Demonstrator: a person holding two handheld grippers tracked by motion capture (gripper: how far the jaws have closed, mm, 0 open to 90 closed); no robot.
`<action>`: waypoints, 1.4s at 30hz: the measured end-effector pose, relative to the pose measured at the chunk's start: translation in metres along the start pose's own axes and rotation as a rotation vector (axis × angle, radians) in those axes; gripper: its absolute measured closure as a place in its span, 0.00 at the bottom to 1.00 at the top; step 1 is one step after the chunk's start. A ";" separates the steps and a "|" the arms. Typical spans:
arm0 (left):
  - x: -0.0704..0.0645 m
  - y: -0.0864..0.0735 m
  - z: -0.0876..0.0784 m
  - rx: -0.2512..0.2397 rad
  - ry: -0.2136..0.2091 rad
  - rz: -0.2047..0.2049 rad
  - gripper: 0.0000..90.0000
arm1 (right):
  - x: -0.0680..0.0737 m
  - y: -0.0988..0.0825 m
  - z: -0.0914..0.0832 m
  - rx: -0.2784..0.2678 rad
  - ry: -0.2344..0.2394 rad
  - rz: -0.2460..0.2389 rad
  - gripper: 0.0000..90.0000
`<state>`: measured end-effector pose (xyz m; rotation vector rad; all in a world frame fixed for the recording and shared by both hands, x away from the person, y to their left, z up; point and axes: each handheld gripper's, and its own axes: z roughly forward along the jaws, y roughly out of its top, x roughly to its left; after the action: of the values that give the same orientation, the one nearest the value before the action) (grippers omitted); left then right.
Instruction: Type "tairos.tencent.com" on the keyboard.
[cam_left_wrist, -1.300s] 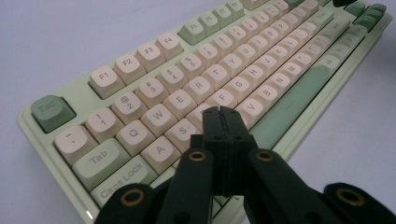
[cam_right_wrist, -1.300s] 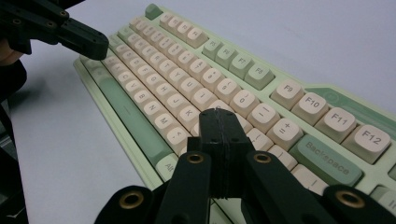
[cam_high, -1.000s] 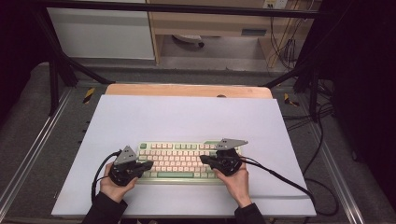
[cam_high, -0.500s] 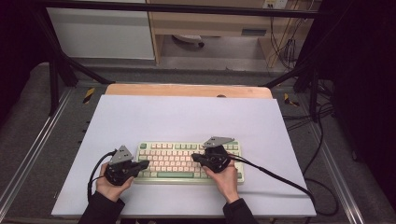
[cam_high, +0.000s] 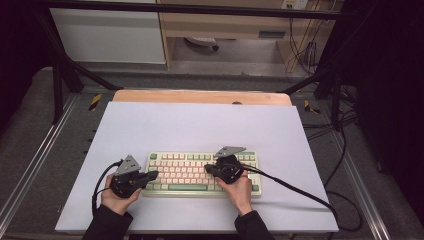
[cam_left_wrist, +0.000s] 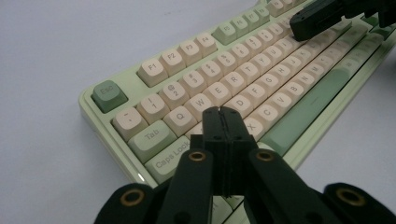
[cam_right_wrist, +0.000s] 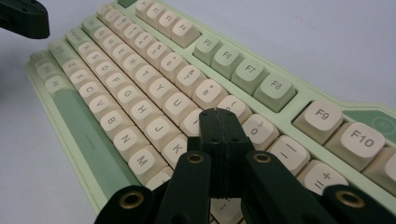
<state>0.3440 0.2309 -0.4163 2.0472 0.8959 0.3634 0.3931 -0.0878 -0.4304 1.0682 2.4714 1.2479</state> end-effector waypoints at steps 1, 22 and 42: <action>0.000 0.000 0.000 -0.001 0.000 0.000 1.00 | 0.000 0.000 0.000 0.000 0.000 0.001 1.00; 0.001 0.000 -0.001 -0.005 0.003 -0.002 1.00 | 0.007 0.006 -0.021 -0.050 0.016 -0.028 1.00; 0.001 0.000 -0.001 -0.007 0.003 -0.001 1.00 | 0.020 0.008 -0.023 -0.055 0.059 -0.050 1.00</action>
<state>0.3439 0.2322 -0.4156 2.0401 0.8963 0.3683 0.3724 -0.0864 -0.4066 0.9638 2.4751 1.3429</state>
